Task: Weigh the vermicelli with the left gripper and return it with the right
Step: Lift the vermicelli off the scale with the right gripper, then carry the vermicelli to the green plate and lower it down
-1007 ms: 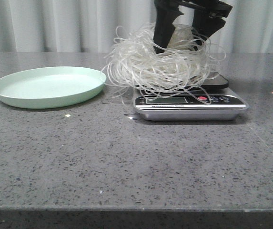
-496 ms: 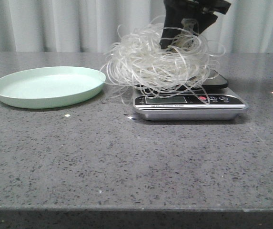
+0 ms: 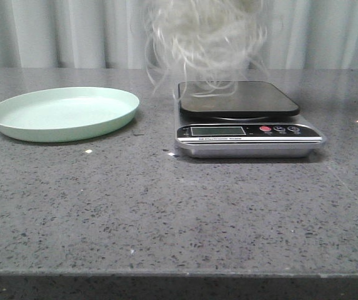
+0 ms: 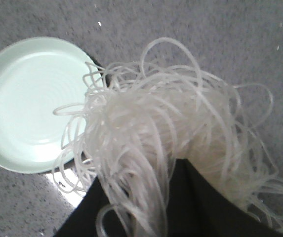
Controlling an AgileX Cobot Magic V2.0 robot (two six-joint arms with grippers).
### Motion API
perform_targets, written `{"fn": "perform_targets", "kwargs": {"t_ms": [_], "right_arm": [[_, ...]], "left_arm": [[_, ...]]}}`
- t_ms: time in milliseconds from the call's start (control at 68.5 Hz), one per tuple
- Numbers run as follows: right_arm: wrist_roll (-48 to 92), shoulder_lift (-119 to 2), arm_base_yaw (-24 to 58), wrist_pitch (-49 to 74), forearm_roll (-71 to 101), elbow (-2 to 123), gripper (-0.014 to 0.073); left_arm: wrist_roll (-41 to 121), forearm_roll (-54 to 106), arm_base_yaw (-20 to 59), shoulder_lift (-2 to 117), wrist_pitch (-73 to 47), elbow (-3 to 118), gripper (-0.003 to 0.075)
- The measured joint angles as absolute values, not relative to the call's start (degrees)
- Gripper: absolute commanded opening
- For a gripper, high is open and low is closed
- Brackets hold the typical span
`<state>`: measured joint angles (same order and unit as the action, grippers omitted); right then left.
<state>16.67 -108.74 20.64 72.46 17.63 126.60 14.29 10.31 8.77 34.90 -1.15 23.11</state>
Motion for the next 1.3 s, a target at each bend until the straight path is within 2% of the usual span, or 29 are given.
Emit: {"fn": "perform_targets", "kwargs": {"t_ms": [336,759,1298], "right_arm": [[16.67,-109.24,23.9,72.47,26.97,131.05,0.0151],[16.67,-118.36,33.53,61.46,27.9,131.05,0.0151],[16.67,-127.55,34.24,60.08,28.1,131.05,0.0151]], "left_arm": [[14.29,10.31,8.77,34.9,-1.15,23.11,0.0143],[14.29,10.31,8.77,34.9,-1.15,23.11,0.0143],[14.29,10.31,8.77,34.9,-1.05,23.11,0.0143]]}}
